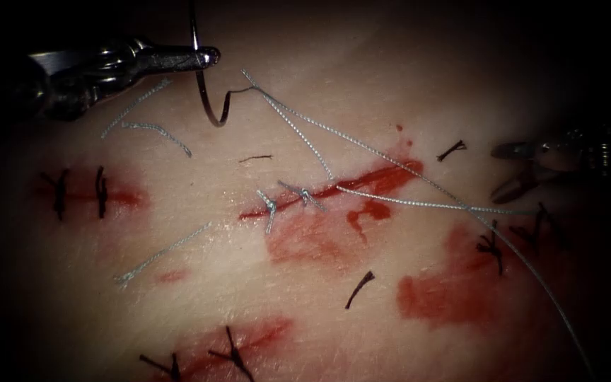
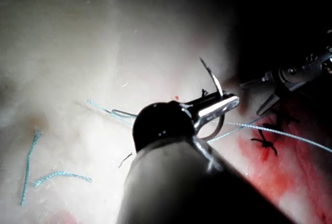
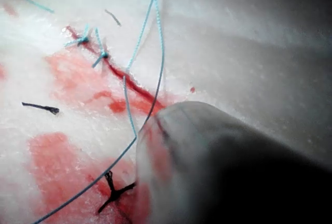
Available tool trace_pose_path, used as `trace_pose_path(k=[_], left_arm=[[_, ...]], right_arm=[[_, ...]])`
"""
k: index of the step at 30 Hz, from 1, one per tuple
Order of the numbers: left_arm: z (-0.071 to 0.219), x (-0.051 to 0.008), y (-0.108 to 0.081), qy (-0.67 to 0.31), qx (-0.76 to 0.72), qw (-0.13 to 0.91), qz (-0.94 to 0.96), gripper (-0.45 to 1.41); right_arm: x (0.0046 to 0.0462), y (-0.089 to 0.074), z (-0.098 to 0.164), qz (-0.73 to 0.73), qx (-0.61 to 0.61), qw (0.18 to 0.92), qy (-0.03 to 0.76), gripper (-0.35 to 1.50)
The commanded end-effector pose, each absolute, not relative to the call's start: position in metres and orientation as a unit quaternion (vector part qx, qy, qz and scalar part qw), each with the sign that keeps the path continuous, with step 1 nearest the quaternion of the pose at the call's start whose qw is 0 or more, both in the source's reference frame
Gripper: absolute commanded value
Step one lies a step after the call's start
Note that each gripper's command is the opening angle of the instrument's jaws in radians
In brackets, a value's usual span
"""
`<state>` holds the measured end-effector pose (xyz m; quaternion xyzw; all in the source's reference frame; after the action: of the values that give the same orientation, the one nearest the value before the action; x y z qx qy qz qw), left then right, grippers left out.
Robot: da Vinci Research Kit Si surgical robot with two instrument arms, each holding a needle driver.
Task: Wound Closure
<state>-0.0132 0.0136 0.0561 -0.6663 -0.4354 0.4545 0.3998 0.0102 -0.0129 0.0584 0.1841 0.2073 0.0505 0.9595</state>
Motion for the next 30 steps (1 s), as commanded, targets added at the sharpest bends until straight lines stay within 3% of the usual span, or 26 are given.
trace_pose_path(k=[1, 10, 14, 22, 23, 24, 26, 30], left_arm=[[0.0566, -0.0137, 0.0135, -0.435, -0.666, 0.4, 0.455, -0.45], [0.0567, -0.0138, 0.0135, -0.435, -0.666, 0.4, 0.456, -0.45], [0.0567, -0.0138, 0.0134, -0.435, -0.666, 0.4, 0.456, -0.45], [0.0567, -0.0139, 0.0134, -0.434, -0.666, 0.4, 0.456, -0.45], [0.0567, -0.0139, 0.0134, -0.434, -0.666, 0.4, 0.456, -0.45], [0.0567, -0.0139, 0.0134, -0.434, -0.666, 0.4, 0.456, -0.45], [0.0567, -0.0139, 0.0133, -0.434, -0.666, 0.4, 0.456, -0.45], [0.0567, -0.0139, 0.0133, -0.434, -0.666, 0.4, 0.456, -0.45]], right_arm=[[0.0113, -0.0136, 0.0582, 0.048, 0.185, 0.959, 0.209, 0.41], [0.012, -0.0161, 0.0597, 0.03, 0.197, 0.957, 0.212, 0.46], [0.0121, -0.0169, 0.0601, 0.033, 0.212, 0.954, 0.209, 0.31], [0.0129, -0.0172, 0.0615, 0.032, 0.211, 0.954, 0.208, 0.29], [0.0129, -0.0171, 0.0617, 0.033, 0.211, 0.955, 0.208, 0.24], [0.013, -0.0169, 0.0619, 0.034, 0.211, 0.955, 0.207, -0.04], [0.0131, -0.0168, 0.0621, 0.035, 0.21, 0.955, 0.207, -0.34], [0.0124, -0.017, 0.0624, 0.036, 0.21, 0.955, 0.207, -0.35]])
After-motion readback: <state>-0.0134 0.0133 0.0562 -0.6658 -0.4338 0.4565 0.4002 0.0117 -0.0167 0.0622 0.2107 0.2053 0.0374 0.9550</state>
